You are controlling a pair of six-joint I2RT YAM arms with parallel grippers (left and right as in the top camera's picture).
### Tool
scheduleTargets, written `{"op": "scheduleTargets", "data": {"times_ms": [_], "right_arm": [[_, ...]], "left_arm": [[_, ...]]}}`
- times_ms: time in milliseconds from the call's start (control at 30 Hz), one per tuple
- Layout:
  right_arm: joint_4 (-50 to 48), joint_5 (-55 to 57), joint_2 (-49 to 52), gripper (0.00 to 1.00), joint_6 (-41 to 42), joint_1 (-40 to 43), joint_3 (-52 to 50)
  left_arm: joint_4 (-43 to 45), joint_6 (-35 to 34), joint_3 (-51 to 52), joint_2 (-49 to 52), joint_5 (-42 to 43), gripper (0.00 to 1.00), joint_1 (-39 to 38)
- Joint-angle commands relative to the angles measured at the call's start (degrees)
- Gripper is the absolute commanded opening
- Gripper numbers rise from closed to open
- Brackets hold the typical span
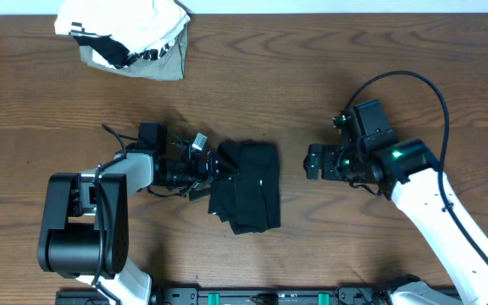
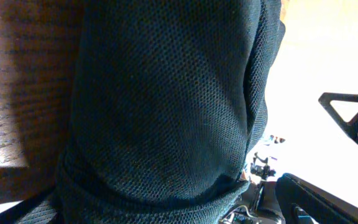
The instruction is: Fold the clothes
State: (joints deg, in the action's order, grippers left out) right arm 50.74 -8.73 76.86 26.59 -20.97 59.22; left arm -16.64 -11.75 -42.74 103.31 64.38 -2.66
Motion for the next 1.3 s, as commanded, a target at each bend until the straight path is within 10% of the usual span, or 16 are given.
{"op": "scheduleTargets", "data": {"times_ms": [0,133,300,667,1267], "right_arm": [[0.2,-1.9,2.8,0.99,7.8,-0.9,-2.3],[-2.4,1.0,7.0,0.91,14.8,-0.8,-7.4],[-8.5,-0.3,12.9,0.32,14.2,-1.7,-11.1],[-15.6,0.0,16.1,0.06,13.8,-7.6,-11.1],[-25.5,-6.5,25.6,0.04,16.7,-12.8,-10.9]], "left_arm": [[-0.6,1.0,2.2,3.8,-10.8,1.00,-0.3],[-0.8,1.0,2.2,3.8,-10.9,1.00,-0.3],[-0.6,1.0,2.2,3.8,-10.8,0.98,-0.3],[-0.6,1.0,2.2,3.8,-10.8,0.91,-0.3],[1.3,-1.8,2.2,3.8,-10.8,0.91,-4.7]]}}
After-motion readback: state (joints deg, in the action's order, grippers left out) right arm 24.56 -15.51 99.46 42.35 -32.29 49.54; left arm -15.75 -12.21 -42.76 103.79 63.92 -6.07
